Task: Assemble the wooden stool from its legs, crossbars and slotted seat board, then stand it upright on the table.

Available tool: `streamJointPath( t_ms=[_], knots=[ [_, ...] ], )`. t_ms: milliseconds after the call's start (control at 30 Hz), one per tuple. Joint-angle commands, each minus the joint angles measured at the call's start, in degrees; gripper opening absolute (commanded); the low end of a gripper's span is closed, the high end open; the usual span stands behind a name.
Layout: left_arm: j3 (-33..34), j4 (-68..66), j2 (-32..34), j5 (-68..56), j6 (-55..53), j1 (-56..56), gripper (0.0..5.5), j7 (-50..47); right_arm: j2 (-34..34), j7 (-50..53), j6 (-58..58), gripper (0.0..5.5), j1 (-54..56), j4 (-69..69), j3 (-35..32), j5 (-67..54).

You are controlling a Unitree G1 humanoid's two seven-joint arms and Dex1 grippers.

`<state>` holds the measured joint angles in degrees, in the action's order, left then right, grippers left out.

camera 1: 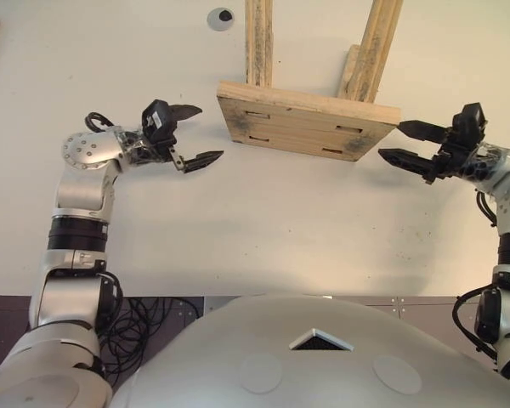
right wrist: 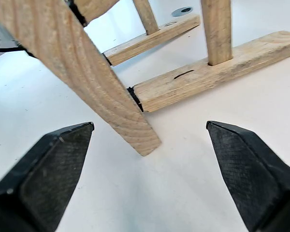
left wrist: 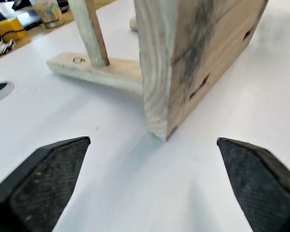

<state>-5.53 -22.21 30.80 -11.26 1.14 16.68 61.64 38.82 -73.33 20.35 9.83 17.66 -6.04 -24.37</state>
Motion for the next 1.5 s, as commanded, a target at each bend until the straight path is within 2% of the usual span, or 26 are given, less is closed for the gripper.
streamJointPath(
  t_ms=[33, 67, 167, 400, 567, 667, 800, 867, 933, 1067, 1100, 1200, 1300, 1400, 1500],
  knots=[
    [-1.6, -5.5, -1.7, 1.8, 3.4, 5.2, 4.83, 1.3, -1.0, -1.5, 0.1, 4.29, 3.3, 0.6, 3.2, 0.9],
    [-2.0, -6.9, -2.2, 2.0, 4.1, 6.3, 4.83, 1.6, -1.7, -1.3, -0.2, 4.29, 4.5, 1.7, 3.7, 1.1],
    [-2.3, -10.7, -4.0, 2.0, 6.3, 9.2, 4.83, 2.9, -3.3, -1.2, -0.8, 3.84, 7.0, 3.9, 5.4, 1.5],
    [-0.5, -10.1, -7.0, -3.3, 4.0, 10.5, 3.83, 7.8, -4.2, -2.8, -0.7, 2.73, 10.8, 9.0, 7.5, 3.2],
    [0.8, -4.9, -7.8, -8.2, -1.2, 8.9, 3.21, 9.7, -3.9, -4.8, 2.0, 2.23, 12.5, 9.4, 8.2, 2.8],
    [0.2, 2.4, -8.1, -11.6, -7.7, 5.8, 2.87, 10.1, -3.8, -6.1, 4.6, 2.18, 13.4, 8.8, 9.0, 2.4],
    [1.6, 16.9, -7.5, -20.4, -23.4, -0.2, 2.34, 5.9, -1.6, -9.0, 17.1, 2.17, 14.2, 3.9, 8.4, -1.8],
    [4.9, 26.1, -7.4, -29.1, -34.9, -2.3, 2.24, -0.4, 1.3, -11.2, 27.7, 2.17, 15.0, -0.4, 8.0, -5.9],
    [10.3, 32.3, -8.7, -40.1, -46.4, -2.3, 2.13, -11.1, 3.6, -12.3, 38.9, 2.17, 17.8, -2.2, 6.8, -10.6],
    [19.3, 31.4, -15.5, -55.0, -58.0, 2.1, 2.08, -38.2, 4.3, -8.8, 55.8, 2.04, 26.2, 0.5, 2.3, -16.2],
    [20.2, 31.9, -16.2, -58.6, -58.6, 2.5, 2.08, -42.9, 3.7, -7.1, 59.1, 1.97, 28.2, 1.5, 0.8, -16.7],
    [22.8, 30.8, -18.2, -72.6, -55.7, 6.1, 2.08, -65.5, 0.9, 0.8, 69.0, 1.78, 37.2, 8.9, -6.2, -15.5],
    [25.8, 28.0, -19.7, -76.5, -50.3, 10.7, 2.08, -83.8, -0.1, 8.8, 72.1, 1.64, 46.7, 21.4, -14.5, -13.6],
    [27.7, 25.9, -21.3, -80.4, -44.4, 13.7, 2.06, -95.5, -1.5, 17.5, 71.3, 1.51, 51.8, 28.2, -22.4, -11.2],
    [29.2, 19.6, -22.9, -78.9, -40.8, 19.0, 1.95, -101.1, -2.2, 25.2, 68.7, 1.39, 56.1, 35.6, -27.0, -11.8]
  ],
)
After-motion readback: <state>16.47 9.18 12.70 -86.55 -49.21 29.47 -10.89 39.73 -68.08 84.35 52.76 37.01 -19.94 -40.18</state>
